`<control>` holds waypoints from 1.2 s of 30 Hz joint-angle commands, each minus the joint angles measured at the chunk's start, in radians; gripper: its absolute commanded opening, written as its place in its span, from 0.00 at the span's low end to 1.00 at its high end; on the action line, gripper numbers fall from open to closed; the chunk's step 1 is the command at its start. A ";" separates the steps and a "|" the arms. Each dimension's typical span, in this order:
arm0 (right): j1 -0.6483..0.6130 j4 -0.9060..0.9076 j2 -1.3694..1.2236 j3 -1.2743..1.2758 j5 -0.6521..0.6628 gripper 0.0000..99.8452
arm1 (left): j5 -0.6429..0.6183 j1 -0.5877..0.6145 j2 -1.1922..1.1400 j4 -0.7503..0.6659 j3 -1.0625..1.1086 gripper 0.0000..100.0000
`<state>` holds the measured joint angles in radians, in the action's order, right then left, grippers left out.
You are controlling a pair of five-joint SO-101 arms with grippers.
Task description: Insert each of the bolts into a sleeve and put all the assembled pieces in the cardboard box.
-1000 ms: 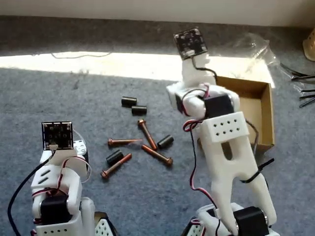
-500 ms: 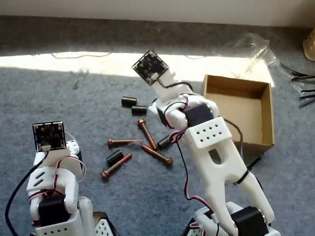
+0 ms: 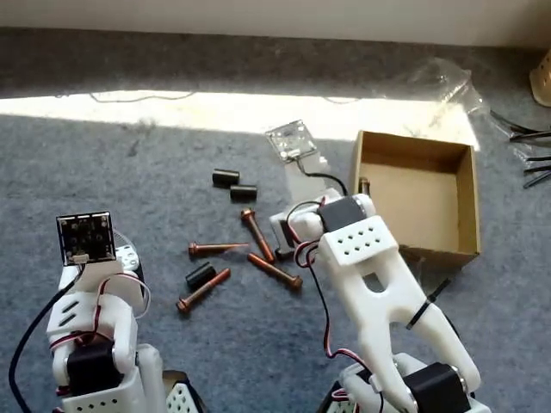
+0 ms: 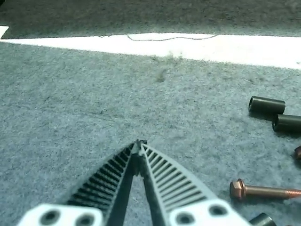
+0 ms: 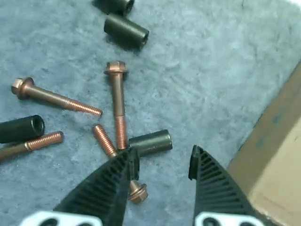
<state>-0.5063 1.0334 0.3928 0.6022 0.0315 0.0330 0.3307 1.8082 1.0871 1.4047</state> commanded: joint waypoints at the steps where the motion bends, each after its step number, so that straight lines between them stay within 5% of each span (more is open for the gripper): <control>1: 0.025 0.041 0.035 -0.010 -0.097 0.15 | 0.005 0.008 0.012 -0.003 -0.008 0.01; 5: 0.082 0.039 0.036 -0.007 0.069 0.15 | 0.005 0.008 0.012 0.002 -0.007 0.01; 12: 0.105 0.039 0.038 0.001 0.770 0.15 | 0.006 0.008 0.012 -0.005 0.013 0.01; 24: 0.096 0.010 0.035 0.079 1.356 0.15 | 0.006 0.008 0.012 -0.005 0.013 0.01; 30: 0.068 -0.255 0.033 0.200 1.424 0.15 | 0.005 0.007 0.012 -0.003 0.015 0.01; 36: -0.024 -0.285 0.031 0.209 1.425 0.15 | 0.005 0.007 0.012 -0.006 0.033 0.01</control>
<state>-0.4772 0.7772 0.3943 0.8186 1.4415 0.0330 0.3307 1.8082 1.0871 1.4339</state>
